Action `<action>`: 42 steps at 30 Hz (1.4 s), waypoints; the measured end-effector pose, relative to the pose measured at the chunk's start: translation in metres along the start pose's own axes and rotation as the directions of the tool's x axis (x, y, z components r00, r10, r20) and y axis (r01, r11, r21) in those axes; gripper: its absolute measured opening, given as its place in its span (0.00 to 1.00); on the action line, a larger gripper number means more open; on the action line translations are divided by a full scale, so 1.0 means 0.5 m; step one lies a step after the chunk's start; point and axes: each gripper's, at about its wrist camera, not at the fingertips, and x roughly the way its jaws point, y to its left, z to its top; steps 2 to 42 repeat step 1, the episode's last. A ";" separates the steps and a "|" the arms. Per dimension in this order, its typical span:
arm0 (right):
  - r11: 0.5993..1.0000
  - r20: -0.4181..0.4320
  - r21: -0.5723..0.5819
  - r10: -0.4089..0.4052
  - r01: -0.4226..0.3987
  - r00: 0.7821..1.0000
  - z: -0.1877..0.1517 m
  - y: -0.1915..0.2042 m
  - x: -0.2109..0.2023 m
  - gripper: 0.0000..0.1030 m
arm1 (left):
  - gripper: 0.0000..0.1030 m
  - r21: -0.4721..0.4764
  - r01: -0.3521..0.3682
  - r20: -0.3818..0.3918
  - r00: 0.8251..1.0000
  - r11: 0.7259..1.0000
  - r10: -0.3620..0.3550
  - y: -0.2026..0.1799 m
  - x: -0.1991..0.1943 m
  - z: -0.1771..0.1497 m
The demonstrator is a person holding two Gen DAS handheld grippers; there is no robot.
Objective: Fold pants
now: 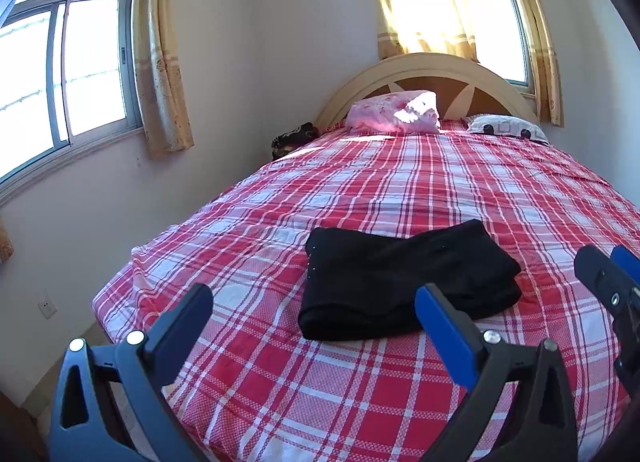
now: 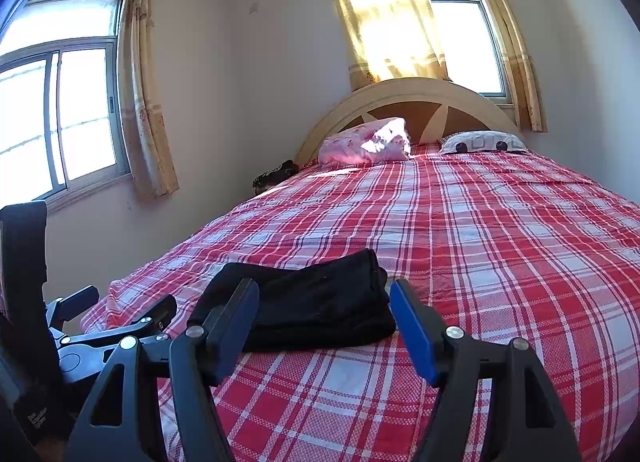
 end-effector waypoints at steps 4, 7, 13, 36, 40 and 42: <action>1.000 0.001 0.004 0.001 -0.001 1.000 0.000 -0.001 -0.001 0.68 | 1.00 0.006 0.004 -0.004 1.000 1.000 -0.004 -0.001 0.003 0.000; 1.000 0.001 0.004 0.001 -0.001 1.000 0.000 -0.001 -0.001 0.68 | 1.00 0.006 0.004 -0.004 1.000 1.000 -0.004 -0.001 0.003 0.000; 1.000 0.001 0.004 0.001 -0.001 1.000 0.000 -0.001 -0.001 0.68 | 1.00 0.006 0.004 -0.004 1.000 1.000 -0.004 -0.001 0.003 0.000; 1.000 0.001 0.004 0.001 -0.001 1.000 0.000 -0.001 -0.001 0.68 | 1.00 0.006 0.004 -0.004 1.000 1.000 -0.004 -0.001 0.003 0.000; 1.000 0.001 0.004 0.001 -0.001 1.000 0.000 -0.001 -0.001 0.68 | 1.00 0.006 0.004 -0.004 1.000 1.000 -0.004 -0.001 0.003 0.000; 1.000 0.001 0.004 0.001 -0.001 1.000 0.000 -0.001 -0.001 0.68 | 1.00 0.006 0.004 -0.004 1.000 1.000 -0.004 -0.001 0.003 0.000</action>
